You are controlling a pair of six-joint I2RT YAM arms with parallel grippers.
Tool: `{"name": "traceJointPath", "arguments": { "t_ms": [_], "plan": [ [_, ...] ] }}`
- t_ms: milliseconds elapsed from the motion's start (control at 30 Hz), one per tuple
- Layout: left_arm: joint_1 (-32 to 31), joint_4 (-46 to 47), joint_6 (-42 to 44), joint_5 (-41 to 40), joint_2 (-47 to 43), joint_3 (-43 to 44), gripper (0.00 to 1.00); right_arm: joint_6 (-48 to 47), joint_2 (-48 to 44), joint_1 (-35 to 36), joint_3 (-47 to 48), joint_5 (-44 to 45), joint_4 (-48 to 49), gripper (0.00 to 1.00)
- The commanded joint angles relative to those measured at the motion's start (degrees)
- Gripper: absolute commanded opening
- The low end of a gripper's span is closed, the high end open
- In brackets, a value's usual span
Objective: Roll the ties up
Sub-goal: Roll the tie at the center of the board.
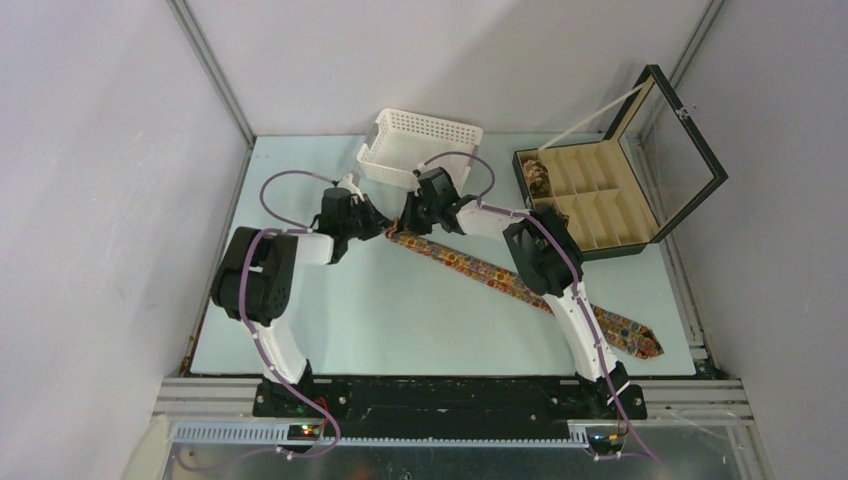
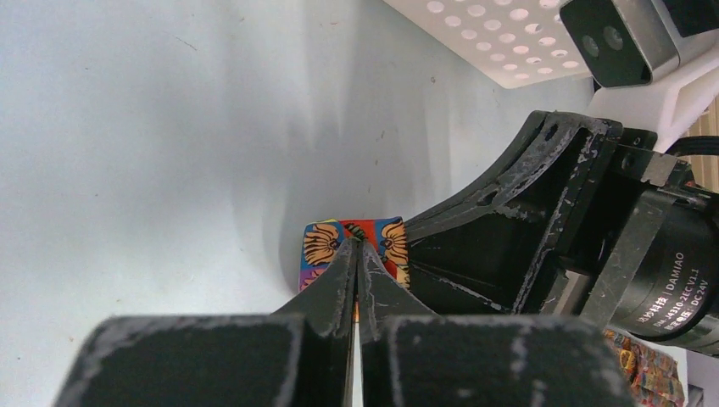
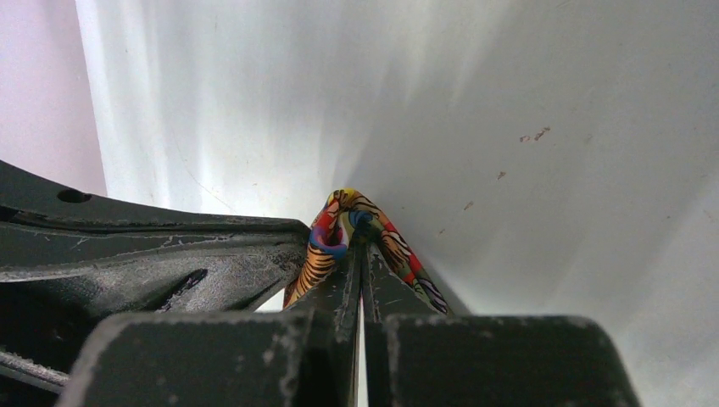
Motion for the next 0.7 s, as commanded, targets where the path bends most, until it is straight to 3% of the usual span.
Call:
{"name": "traceJointPath", "arguments": {
  "t_ms": [0,400,667],
  "plan": [
    [-0.6,2.1,2.6,1.3,-1.1,-0.2,0.02,0.2,-2.1,0.3,-2.0,1.9,1.7,0.00],
    [-0.6,1.8,4.3,1.3,-0.9,-0.3,0.01,0.9,-12.8,0.0,-13.4,8.6,7.7,0.00],
    [-0.8,1.3,5.1,1.6,-0.8,0.3,0.01,-0.2,-15.8,-0.7,-15.2,9.7,8.4,0.00]
  ]
}}
